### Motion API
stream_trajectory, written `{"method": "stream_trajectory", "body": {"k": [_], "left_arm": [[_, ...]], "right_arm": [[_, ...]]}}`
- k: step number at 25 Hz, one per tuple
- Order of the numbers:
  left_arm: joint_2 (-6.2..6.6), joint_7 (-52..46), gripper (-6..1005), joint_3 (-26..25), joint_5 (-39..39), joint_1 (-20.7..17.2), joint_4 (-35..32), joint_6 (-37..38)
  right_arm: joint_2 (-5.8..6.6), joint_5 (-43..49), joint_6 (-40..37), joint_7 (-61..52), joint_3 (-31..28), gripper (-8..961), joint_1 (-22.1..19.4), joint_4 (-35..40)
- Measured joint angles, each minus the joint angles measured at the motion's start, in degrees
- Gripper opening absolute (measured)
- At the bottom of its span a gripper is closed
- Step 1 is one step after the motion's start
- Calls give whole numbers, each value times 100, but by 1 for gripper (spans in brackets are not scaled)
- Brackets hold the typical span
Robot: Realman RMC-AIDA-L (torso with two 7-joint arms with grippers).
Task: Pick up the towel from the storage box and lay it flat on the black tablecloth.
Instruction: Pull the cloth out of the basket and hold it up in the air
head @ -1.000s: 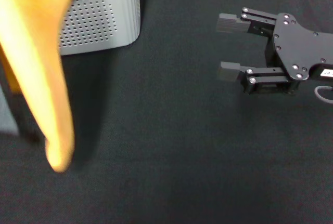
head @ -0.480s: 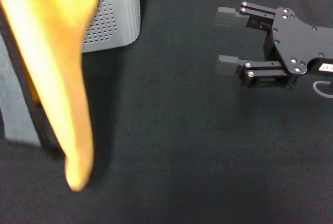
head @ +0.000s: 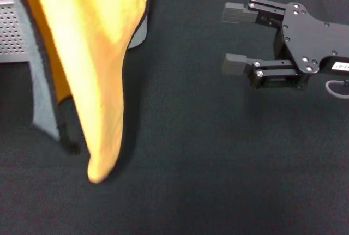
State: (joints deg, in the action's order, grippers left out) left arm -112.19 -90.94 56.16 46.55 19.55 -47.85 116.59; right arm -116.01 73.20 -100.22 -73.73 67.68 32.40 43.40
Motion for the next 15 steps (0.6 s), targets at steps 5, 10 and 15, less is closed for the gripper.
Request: {"method": "stream_trajectory", "body": {"k": [5,10,15], "left_arm": [[116,-3,14,200,47,129,-6,4],[166,-3,14,218,220,195,-124,5],[161,2,14,224,274,226,-226,5]], "right_arm": [[9,10,12,-1,-33,796,29,-26],[36,11,12,1,-101,785,-10,-19],[47,10,12,3,-152,774,-18,-27]]}}
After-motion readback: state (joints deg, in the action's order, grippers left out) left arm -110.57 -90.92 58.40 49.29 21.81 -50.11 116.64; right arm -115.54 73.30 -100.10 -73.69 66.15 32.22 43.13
